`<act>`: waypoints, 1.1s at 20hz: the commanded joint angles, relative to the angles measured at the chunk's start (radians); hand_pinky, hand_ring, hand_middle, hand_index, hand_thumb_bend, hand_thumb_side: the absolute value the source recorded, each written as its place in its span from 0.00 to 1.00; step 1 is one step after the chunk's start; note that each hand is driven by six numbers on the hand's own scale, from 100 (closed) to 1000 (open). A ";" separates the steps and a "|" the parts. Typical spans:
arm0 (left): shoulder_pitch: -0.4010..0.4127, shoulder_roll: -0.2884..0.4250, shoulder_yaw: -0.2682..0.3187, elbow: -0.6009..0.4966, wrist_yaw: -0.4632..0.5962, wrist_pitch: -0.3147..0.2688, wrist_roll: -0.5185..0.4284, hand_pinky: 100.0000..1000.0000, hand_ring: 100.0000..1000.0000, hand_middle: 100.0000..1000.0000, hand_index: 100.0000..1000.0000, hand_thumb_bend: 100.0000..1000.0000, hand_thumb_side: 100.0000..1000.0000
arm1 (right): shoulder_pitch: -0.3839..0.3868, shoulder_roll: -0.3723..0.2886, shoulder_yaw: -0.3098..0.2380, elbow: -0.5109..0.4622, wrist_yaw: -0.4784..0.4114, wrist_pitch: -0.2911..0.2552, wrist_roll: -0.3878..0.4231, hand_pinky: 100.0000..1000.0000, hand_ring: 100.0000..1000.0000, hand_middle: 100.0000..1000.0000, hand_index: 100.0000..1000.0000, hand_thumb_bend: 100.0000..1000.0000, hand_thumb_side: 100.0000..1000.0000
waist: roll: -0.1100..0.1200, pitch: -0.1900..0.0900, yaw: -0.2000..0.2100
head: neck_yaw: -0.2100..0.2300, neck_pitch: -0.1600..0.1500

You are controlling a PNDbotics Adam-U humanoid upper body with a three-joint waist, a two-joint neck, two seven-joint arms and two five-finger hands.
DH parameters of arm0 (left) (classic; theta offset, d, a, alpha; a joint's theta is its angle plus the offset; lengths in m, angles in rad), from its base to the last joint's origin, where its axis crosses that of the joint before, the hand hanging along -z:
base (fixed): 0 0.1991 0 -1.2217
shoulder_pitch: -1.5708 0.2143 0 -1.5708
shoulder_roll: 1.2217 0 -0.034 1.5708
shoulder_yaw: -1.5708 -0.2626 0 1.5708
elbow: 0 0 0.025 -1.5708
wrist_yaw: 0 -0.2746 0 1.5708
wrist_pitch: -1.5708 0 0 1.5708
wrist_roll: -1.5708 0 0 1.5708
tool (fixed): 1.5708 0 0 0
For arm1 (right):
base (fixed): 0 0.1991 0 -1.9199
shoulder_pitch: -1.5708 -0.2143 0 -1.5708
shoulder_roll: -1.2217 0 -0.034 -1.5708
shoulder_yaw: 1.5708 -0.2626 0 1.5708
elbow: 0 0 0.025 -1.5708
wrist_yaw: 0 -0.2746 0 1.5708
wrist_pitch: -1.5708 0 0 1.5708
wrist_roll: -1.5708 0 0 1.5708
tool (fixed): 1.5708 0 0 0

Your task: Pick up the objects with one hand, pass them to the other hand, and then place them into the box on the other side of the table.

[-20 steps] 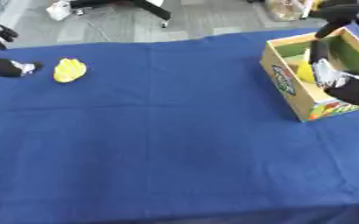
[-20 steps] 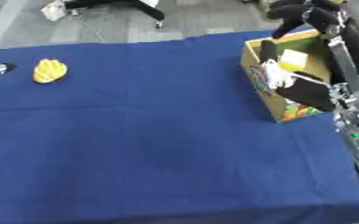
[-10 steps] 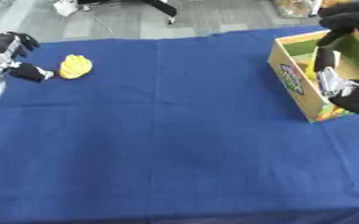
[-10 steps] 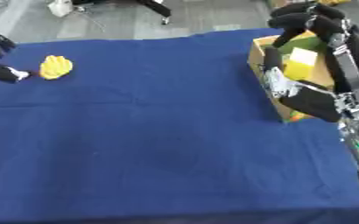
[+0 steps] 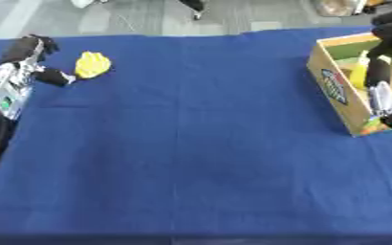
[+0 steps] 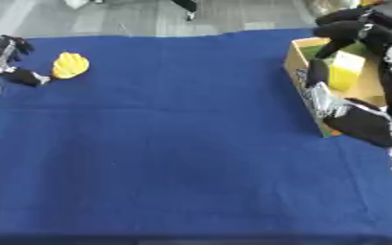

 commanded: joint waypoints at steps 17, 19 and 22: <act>-0.035 0.039 0.018 0.000 -0.001 0.081 0.160 0.73 0.53 0.52 0.64 0.26 0.03 | -0.005 0.019 -0.003 -0.016 -0.003 -0.013 -0.018 0.71 0.48 0.70 0.69 0.00 0.31 | -0.020 0.087 -0.060 | 0.036 -0.059; -0.033 0.037 0.016 0.001 -0.006 0.081 0.164 0.71 0.49 0.46 0.58 0.17 0.03 | -0.005 0.019 -0.003 -0.015 -0.003 -0.013 -0.019 0.71 0.48 0.69 0.69 0.00 0.31 | -0.020 0.087 -0.061 | 0.037 -0.060; -0.032 0.036 0.017 -0.001 -0.009 0.084 0.178 0.69 0.45 0.41 0.52 0.10 0.02 | -0.005 0.019 -0.003 -0.015 -0.002 -0.013 -0.020 0.71 0.48 0.69 0.69 0.00 0.31 | -0.019 0.083 -0.061 | 0.036 -0.060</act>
